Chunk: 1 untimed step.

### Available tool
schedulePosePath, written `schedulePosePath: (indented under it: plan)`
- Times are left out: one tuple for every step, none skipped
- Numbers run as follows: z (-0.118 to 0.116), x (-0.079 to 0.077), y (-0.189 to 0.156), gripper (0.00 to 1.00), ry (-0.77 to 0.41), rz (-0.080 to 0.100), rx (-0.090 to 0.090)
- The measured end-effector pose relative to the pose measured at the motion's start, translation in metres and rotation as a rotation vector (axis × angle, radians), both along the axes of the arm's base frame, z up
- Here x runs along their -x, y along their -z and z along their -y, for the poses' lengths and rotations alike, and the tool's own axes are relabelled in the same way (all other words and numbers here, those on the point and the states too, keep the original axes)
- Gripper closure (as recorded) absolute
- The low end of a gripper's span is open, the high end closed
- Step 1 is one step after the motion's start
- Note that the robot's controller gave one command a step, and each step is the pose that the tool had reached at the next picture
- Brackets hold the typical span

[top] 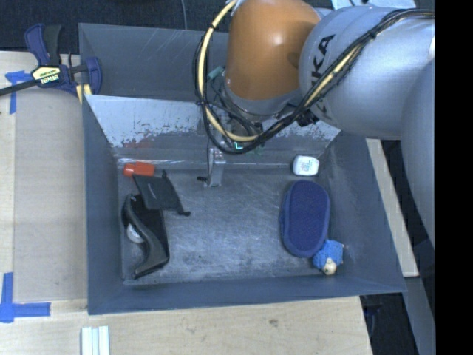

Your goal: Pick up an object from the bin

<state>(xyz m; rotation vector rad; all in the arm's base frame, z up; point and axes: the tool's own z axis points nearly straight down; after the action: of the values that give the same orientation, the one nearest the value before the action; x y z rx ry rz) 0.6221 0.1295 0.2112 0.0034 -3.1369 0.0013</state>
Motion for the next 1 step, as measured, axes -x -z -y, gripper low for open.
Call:
schedulePosePath:
  plan:
    - [-0.0904, 0.0458, 0.1001, 0.0, 0.088, -0.002, -0.002]
